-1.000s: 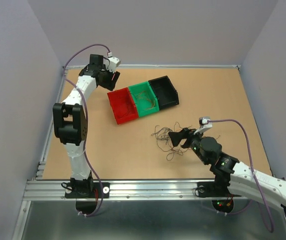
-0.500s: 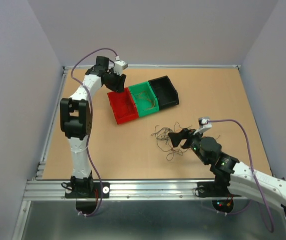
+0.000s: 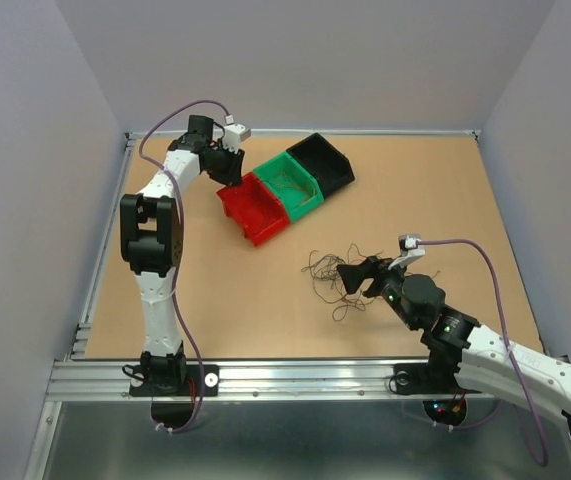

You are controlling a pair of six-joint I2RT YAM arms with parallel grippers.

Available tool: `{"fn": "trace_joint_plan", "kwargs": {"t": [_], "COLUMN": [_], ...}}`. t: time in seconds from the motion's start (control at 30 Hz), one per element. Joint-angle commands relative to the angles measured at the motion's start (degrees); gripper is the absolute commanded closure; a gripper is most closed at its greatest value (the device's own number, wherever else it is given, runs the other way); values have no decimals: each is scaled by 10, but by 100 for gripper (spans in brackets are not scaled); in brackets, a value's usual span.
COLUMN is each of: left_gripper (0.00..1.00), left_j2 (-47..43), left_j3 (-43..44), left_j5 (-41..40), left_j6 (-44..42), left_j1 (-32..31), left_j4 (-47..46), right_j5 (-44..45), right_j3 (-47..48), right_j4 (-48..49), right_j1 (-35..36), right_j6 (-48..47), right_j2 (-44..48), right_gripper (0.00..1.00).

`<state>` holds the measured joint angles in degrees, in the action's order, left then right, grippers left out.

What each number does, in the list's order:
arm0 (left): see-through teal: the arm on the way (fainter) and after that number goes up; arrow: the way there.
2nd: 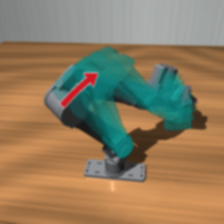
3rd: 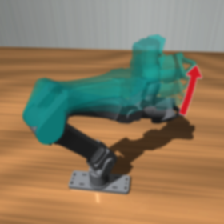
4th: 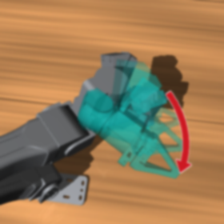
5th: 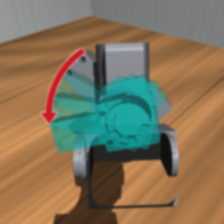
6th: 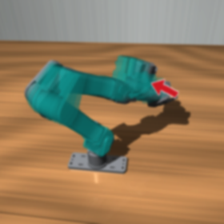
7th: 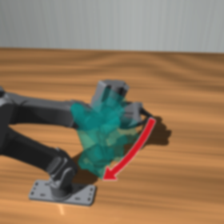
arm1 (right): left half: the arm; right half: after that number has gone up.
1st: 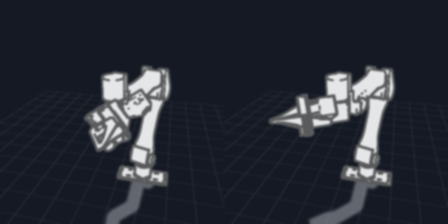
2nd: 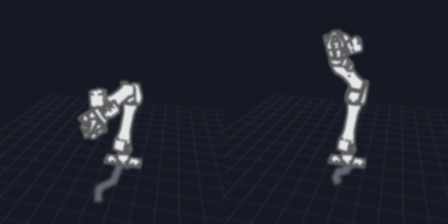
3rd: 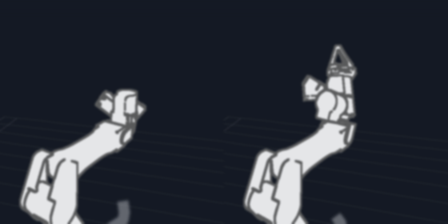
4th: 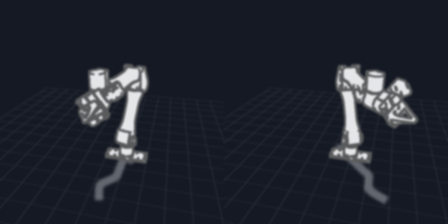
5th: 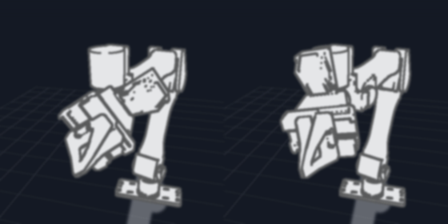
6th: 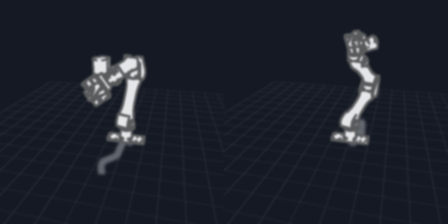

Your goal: Untangle the cables

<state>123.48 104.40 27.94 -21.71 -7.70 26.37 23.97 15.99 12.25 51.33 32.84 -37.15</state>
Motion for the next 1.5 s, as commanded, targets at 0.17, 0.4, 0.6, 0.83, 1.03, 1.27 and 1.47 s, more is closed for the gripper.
{"fn": "trace_joint_plan", "kwargs": {"t": [0.17, 0.4, 0.6, 0.83, 1.03, 1.27, 1.47], "left_gripper": [46, 46, 57, 48, 60, 71, 66], "left_j2": [-43, -64, -62, -78, -75, -72, -70], "left_j3": [-3, -30, -36, -49, -51, -53, -57], "left_j5": [47, 68, 89, 121, 126, 118, 89], "left_j6": [11, 14, 9, 7, 15, 15, 17], "left_j1": [15, 41, 46, 53, 55, 56, 56], "left_j4": [-9, -22, -19, -26, -35, -40, -47], "right_j5": [-2, -3, -6, -7, -9, -9, -12], "right_j3": [-17, -17, -18, -19, -21, -22, -23], "right_j4": [8, 8, 8, 7, 6, 4, 1], "right_j1": [-1, 0, 0, 0, -1, 0, 0], "right_j6": [4, 5, 6, 6, 6, 6, 6], "right_j2": [5, 9, 9, 13, 15, 20, 25], "right_gripper": [14, 14, 14, 15, 15, 15, 15]}}
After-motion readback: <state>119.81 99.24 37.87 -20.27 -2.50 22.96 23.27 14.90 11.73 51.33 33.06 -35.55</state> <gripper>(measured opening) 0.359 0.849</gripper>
